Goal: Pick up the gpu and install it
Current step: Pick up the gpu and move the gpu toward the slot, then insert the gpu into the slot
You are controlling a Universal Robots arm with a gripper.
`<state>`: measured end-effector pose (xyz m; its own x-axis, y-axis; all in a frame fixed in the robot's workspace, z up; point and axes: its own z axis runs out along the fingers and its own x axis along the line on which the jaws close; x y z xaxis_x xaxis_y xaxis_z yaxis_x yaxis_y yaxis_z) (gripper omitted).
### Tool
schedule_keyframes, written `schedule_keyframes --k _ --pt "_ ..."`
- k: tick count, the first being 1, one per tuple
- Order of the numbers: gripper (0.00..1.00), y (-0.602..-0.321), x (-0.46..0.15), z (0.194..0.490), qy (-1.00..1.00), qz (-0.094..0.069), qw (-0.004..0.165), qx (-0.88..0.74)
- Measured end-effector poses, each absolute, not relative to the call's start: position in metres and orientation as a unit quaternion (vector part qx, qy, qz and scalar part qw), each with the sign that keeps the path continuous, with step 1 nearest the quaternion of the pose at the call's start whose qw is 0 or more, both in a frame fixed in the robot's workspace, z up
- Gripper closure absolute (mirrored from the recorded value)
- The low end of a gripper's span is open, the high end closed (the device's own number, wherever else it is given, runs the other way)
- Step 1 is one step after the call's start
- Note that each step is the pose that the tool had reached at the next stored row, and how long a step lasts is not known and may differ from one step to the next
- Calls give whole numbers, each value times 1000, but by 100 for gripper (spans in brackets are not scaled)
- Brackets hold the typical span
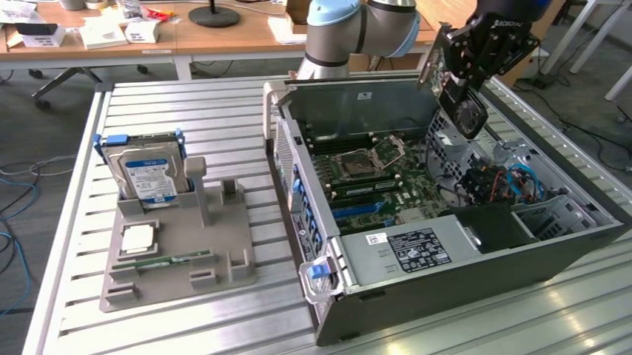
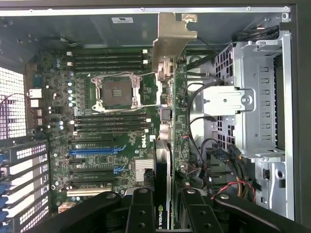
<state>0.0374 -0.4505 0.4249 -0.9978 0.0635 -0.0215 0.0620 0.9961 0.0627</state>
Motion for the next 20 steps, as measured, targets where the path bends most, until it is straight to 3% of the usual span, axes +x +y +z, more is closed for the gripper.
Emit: schedule_keyframes --k 20 --pt "74 -450 42 424 999 31 12 30"
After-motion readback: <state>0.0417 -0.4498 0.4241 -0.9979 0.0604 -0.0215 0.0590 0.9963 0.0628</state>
